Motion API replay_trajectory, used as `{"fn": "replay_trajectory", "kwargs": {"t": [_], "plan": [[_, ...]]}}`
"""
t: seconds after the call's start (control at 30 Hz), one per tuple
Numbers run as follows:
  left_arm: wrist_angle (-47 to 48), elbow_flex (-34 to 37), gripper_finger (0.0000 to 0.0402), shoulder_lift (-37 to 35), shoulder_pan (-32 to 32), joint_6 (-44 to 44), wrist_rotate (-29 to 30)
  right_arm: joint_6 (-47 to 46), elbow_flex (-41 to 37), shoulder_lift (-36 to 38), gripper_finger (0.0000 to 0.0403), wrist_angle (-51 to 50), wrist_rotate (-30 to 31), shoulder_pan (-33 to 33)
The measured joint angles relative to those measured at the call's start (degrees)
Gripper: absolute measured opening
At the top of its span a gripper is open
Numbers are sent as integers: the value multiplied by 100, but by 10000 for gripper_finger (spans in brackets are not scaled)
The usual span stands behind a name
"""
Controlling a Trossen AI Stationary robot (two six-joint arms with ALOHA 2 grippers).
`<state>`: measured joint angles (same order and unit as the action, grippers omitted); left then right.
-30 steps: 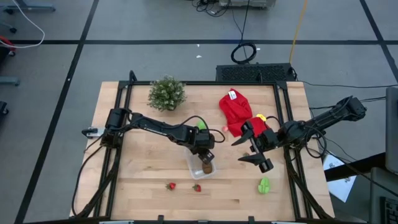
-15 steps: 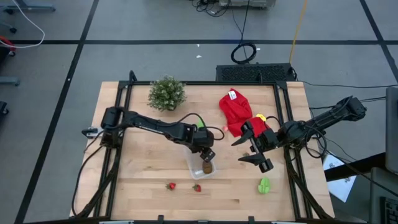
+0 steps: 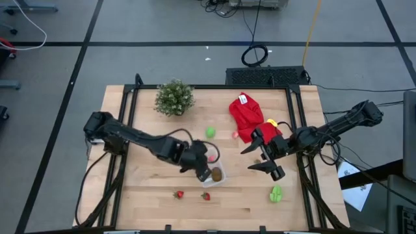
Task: Pick and placing Produce into tupperware
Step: Adjust the transparent bin
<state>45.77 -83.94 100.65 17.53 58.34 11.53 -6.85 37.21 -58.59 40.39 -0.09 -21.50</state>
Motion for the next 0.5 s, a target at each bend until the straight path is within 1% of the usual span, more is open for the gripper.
{"fn": "replay_trajectory", "kwargs": {"t": [0.1, 0.2, 0.4, 0.5], "plan": [[649, 25, 250, 35, 225, 465, 280, -90, 0, -4, 242, -44, -177, -2], [721, 133, 250, 60, 372, 869, 463, -212, 0, -4, 242, -124, -193, -22], [713, 603, 250, 65, 493, 1422, 505, -261, 0, -116, 242, -689, -169, -113], [635, 737, 250, 69, 469, 1515, 559, -278, 0, -320, 242, -596, -163, -111]]}}
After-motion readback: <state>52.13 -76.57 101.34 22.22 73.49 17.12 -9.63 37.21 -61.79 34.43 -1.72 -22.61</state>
